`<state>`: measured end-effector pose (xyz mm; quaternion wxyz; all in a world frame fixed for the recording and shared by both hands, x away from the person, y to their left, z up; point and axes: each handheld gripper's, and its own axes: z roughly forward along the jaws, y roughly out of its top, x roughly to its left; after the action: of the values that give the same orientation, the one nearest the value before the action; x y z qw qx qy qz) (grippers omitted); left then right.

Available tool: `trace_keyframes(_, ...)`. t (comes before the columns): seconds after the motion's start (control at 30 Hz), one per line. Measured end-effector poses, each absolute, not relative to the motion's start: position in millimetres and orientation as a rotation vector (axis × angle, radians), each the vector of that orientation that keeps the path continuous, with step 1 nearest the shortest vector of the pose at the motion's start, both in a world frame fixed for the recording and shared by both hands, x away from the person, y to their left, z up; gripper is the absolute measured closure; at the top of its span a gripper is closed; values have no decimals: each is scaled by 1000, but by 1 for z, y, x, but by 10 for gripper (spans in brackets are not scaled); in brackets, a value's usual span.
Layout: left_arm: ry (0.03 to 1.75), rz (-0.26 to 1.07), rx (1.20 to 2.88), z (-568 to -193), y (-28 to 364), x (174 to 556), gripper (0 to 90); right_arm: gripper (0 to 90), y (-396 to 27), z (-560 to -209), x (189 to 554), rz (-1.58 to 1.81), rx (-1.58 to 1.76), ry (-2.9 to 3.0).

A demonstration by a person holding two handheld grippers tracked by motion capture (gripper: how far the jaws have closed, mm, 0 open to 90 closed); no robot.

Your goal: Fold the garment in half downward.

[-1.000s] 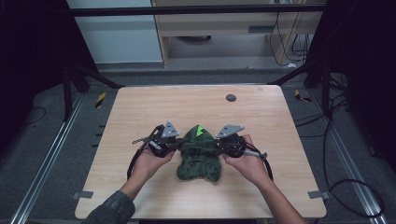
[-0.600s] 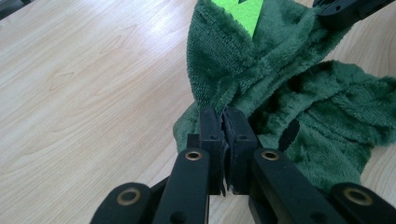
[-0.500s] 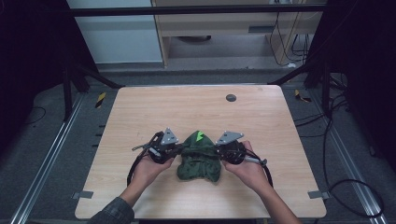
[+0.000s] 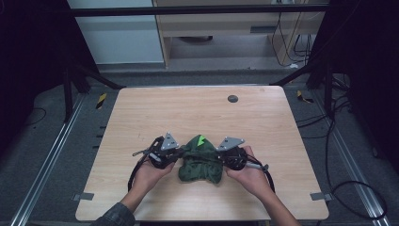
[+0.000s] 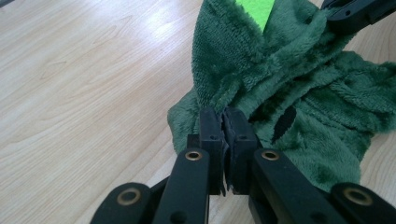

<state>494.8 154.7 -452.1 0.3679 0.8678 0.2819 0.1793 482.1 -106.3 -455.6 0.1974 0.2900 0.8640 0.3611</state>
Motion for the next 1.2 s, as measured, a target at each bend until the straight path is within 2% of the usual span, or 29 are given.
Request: trace_keyframes(1.2,681,453,2226,-467,155,473,875,796,-108,-462,459,1012,771,2416)
